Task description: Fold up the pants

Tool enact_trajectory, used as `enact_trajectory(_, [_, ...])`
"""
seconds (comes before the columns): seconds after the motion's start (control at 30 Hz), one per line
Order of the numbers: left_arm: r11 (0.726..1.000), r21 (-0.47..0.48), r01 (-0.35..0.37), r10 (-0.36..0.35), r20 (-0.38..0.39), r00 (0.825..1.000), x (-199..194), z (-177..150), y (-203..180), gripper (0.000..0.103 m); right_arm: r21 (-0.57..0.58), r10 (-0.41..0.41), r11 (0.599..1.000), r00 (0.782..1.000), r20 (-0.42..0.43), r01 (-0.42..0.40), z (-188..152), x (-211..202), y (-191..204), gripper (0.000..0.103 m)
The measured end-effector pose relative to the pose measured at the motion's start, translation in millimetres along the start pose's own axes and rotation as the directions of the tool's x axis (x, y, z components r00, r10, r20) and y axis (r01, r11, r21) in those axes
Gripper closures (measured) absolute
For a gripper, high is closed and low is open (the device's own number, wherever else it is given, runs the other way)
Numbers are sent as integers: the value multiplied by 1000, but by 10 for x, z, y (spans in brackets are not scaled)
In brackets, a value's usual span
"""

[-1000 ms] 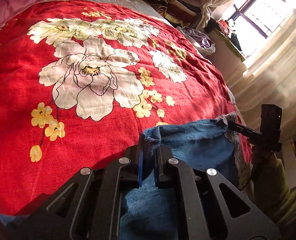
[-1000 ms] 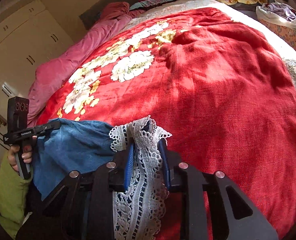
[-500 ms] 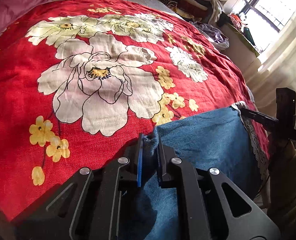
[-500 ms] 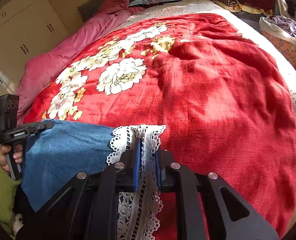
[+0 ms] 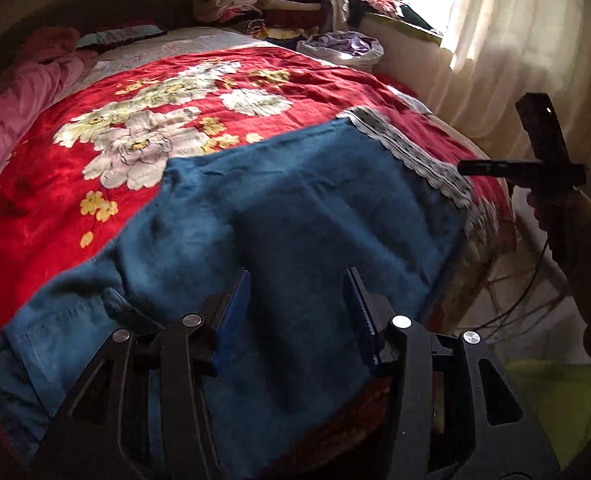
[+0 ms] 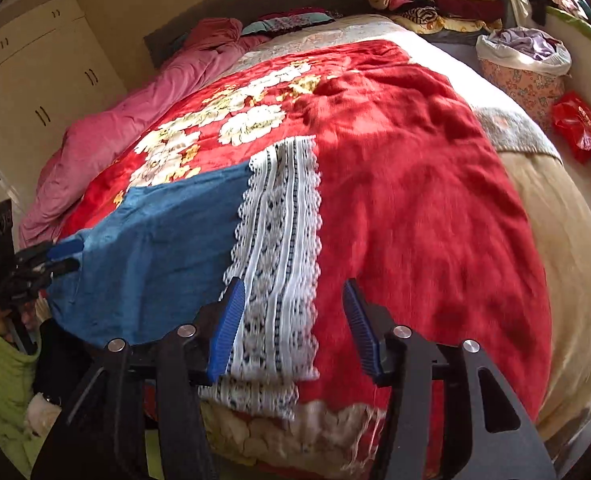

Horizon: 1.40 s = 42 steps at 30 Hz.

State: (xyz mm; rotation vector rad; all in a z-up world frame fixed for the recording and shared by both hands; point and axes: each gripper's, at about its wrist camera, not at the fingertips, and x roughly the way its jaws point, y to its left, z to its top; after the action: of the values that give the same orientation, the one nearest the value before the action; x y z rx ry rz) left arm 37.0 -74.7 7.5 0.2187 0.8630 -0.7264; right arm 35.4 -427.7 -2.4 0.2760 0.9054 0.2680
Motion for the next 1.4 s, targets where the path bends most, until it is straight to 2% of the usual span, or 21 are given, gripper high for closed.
enact_trajectory(0.13, [995,95,-32,37,-47,998,7,-329,-273,63,9,5,1000,1000,-11,-5,-128,4,39,53])
enact_trajectory(0.23, [993,102,-51,58,-67,996,74,-338,-306,63,21,9,1000,1000,-18,-9,-103,46,45,53])
enact_trajectory(0.3, [985,148,-87,96,-58,994,112,-315,-366,63,25,13,1000,1000,-26,-13,-86,71,49,53])
enact_trajectory(0.4, [978,186,-98,117,-94,989,257,-308,-406,63,23,14,1000,999,-40,-13,-90,79,63,53])
enact_trajectory(0.5, [967,208,-144,170,-114,979,375,-319,-416,76,26,15,1000,998,-55,-14,-104,87,65,53])
enact_trajectory(0.57, [969,208,-136,161,-107,981,376,-304,-410,99,23,8,1000,998,-64,-7,-105,102,70,53])
enact_trajectory(0.6, [972,196,-131,154,-104,983,358,-294,-387,102,18,2,1000,998,-63,-1,-101,110,74,57])
enact_trajectory(0.63, [977,179,-114,134,-100,986,322,-285,-359,103,13,-11,1000,998,-64,12,-95,117,77,75])
enact_trajectory(0.73, [984,153,-93,106,-80,991,183,-271,-319,103,-5,3,1000,998,-56,-3,-86,45,138,86])
enact_trajectory(0.87, [981,165,-97,110,-74,991,45,-303,-327,103,-63,4,998,998,-56,-7,-147,-108,299,86])
enact_trajectory(1.0, [986,151,-71,89,-116,989,117,-364,-289,103,-60,-25,998,993,-116,18,-299,27,265,86])
enact_trajectory(1.1, [989,137,-61,84,-169,982,260,-430,-260,101,-34,-47,999,989,-137,43,-353,132,208,80])
enact_trajectory(1.13, [989,136,-52,76,-177,981,270,-446,-259,101,-30,-48,999,989,-138,45,-350,121,204,75])
enact_trajectory(1.17, [991,128,-47,68,-170,983,254,-452,-252,99,-33,-64,998,989,-136,60,-341,90,203,70])
enact_trajectory(1.2, [993,110,-30,47,-160,986,216,-455,-231,95,-45,-91,995,988,-126,86,-327,45,206,60])
enact_trajectory(1.27, [997,75,-21,31,-134,991,107,-471,-187,77,-60,-126,991,988,-85,121,-280,-89,214,57])
enact_trajectory(1.4, [999,-32,-34,33,-43,999,-239,-505,-2,66,-113,-97,989,995,23,99,-151,-285,424,54])
